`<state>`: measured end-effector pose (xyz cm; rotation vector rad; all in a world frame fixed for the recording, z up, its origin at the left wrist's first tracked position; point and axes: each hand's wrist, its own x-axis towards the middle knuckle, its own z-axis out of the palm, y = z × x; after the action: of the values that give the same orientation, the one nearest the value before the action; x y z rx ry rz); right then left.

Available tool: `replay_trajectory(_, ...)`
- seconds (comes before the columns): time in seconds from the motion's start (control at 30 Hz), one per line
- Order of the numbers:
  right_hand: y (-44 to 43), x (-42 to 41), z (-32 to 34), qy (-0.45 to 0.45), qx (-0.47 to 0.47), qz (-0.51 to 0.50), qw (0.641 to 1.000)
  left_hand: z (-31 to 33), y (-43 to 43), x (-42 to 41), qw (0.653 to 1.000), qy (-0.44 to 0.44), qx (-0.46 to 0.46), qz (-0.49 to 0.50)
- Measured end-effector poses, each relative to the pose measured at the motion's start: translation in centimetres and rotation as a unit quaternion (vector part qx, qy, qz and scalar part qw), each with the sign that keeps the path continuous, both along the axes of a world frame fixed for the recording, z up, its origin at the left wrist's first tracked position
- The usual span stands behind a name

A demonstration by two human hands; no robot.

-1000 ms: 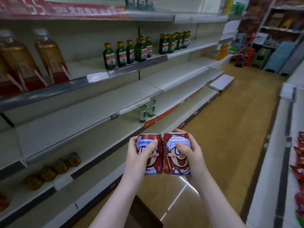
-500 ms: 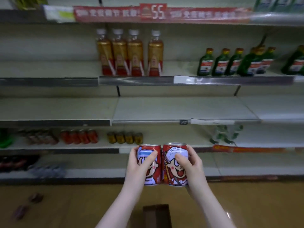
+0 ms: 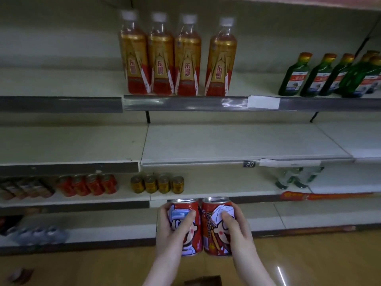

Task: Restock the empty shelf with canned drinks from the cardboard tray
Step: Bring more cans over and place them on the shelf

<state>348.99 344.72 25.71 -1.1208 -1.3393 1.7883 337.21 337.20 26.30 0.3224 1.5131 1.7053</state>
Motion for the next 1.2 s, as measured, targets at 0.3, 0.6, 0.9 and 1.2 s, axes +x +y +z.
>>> replay_trajectory(0.3, 5.3, -1.8, -11.3, -0.012, 0.074, 0.02, 0.997, -11.7, 5.7, -1.8, 0.999, 0.038, -0.033, 0.001)
replay_trajectory(0.6, 12.5, -3.4, -22.8, 0.049, 0.067, 0.013, 0.996, -21.9, 12.7, -1.9, 0.994, 0.1, -0.011, 0.035)
replay_trajectory(0.9, 14.8, -2.7, -27.3, 0.055, 0.035, 0.024, 0.998, -26.7, 14.5, -0.9, 0.995, 0.088, -0.018, 0.04)
replay_trajectory(1.2, 18.4, -4.0, -29.7, 0.045, 0.083, 0.013, 0.995, -28.1, 16.6, -2.2, 0.995, 0.096, -0.009, 0.038)
